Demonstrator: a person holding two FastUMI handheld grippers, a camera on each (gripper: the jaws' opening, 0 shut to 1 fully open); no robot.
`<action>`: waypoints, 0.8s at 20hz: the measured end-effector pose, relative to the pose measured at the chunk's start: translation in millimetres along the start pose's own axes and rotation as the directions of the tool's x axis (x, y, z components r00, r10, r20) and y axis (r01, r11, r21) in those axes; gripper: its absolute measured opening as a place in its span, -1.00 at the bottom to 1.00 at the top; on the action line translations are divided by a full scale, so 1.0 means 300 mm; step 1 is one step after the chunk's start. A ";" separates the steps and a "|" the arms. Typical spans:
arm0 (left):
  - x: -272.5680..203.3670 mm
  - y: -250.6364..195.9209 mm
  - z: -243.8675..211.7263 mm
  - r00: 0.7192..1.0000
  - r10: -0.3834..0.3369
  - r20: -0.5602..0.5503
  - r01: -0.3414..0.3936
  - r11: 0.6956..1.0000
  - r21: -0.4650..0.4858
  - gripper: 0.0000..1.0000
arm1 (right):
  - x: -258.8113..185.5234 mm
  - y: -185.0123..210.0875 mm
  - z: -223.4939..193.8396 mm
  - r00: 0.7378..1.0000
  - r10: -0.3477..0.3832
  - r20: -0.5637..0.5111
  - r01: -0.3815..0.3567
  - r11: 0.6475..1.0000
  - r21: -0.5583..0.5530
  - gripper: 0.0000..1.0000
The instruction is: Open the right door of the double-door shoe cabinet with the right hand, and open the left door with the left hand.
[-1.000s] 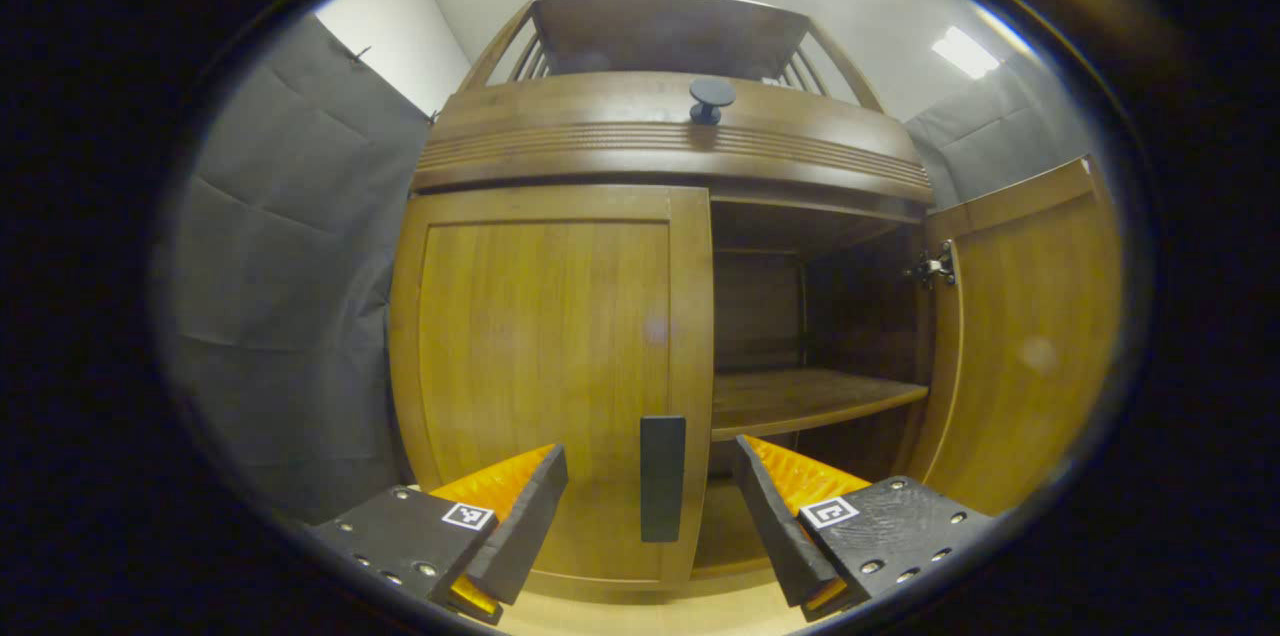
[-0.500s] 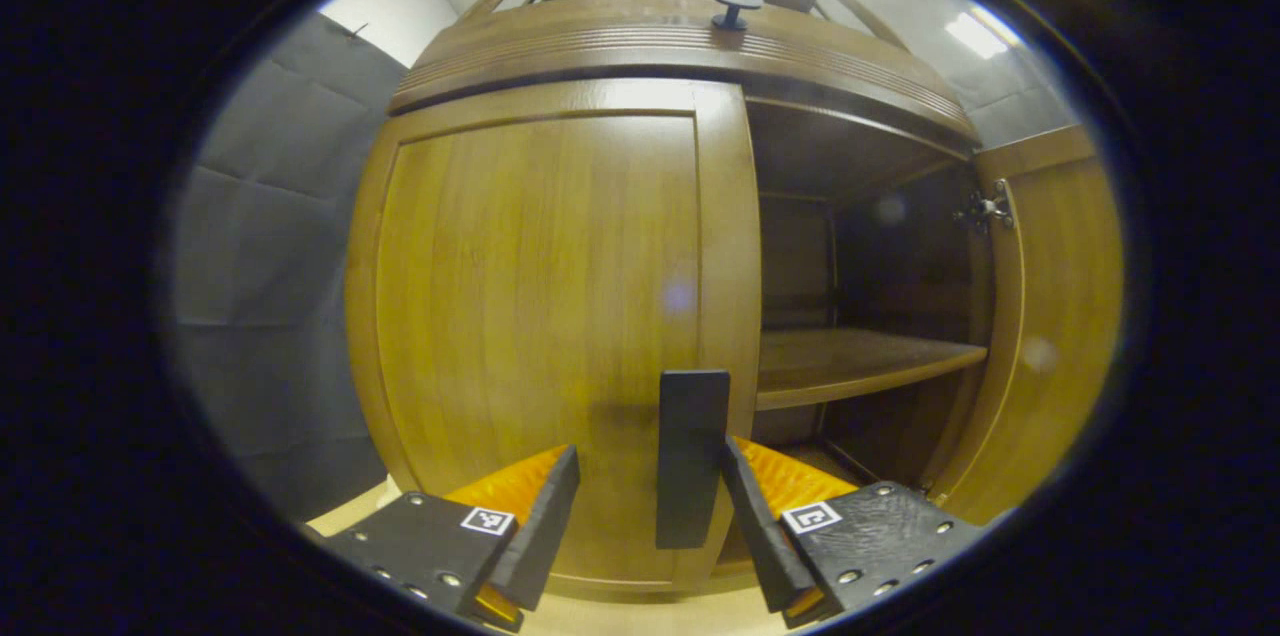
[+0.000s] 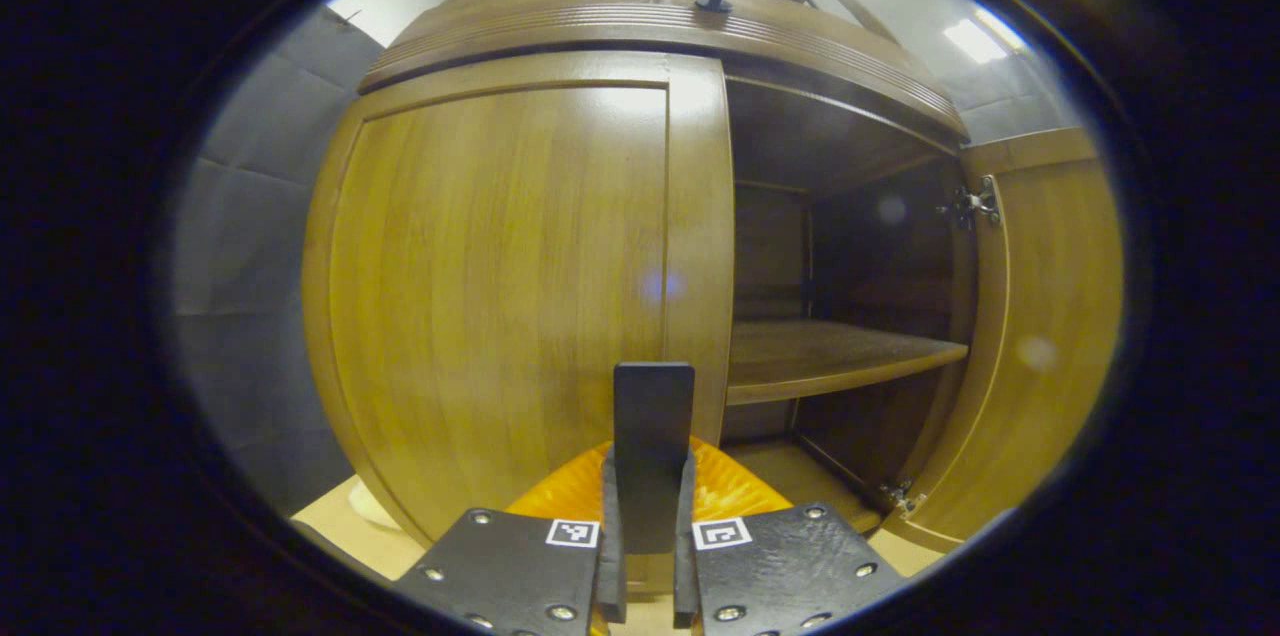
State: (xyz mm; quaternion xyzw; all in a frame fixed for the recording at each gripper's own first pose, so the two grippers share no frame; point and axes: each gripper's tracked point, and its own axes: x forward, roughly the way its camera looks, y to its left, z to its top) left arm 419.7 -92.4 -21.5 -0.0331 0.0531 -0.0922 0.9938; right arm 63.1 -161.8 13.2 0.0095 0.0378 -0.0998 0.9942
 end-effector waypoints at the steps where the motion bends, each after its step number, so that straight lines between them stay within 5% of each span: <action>1: -0.007 0.005 0.011 1.000 -0.005 -0.004 0.005 1.000 -0.003 -0.53 | -0.003 0.004 -0.003 1.000 0.004 0.001 -0.004 1.000 0.000 0.86; 4: -0.024 0.018 0.047 1.000 -0.020 -0.009 0.020 1.000 -0.015 -0.71 | -0.022 0.025 -0.008 1.000 0.020 -0.001 -0.020 1.000 -0.006 0.86; 5: -0.033 0.025 0.065 1.000 -0.022 -0.006 0.022 1.000 -0.019 -0.53 | -0.024 0.033 -0.002 1.000 0.024 0.000 -0.024 1.000 -0.007 0.86; 12: -0.092 0.056 0.154 1.000 -0.031 0.002 0.031 0.999 -0.031 -0.53 | -0.054 0.121 0.052 0.996 0.080 0.034 -0.080 0.997 -0.024 0.86; 13: -0.092 0.059 0.164 0.999 -0.034 0.002 0.035 0.999 -0.032 -0.71 | -0.057 0.132 0.055 0.995 0.087 0.037 -0.086 0.996 -0.023 0.86; 16: -0.110 0.080 0.195 0.999 -0.038 0.009 0.038 0.999 -0.039 -0.63 | -0.082 0.164 0.053 0.994 0.105 0.037 -0.104 0.994 -0.029 0.87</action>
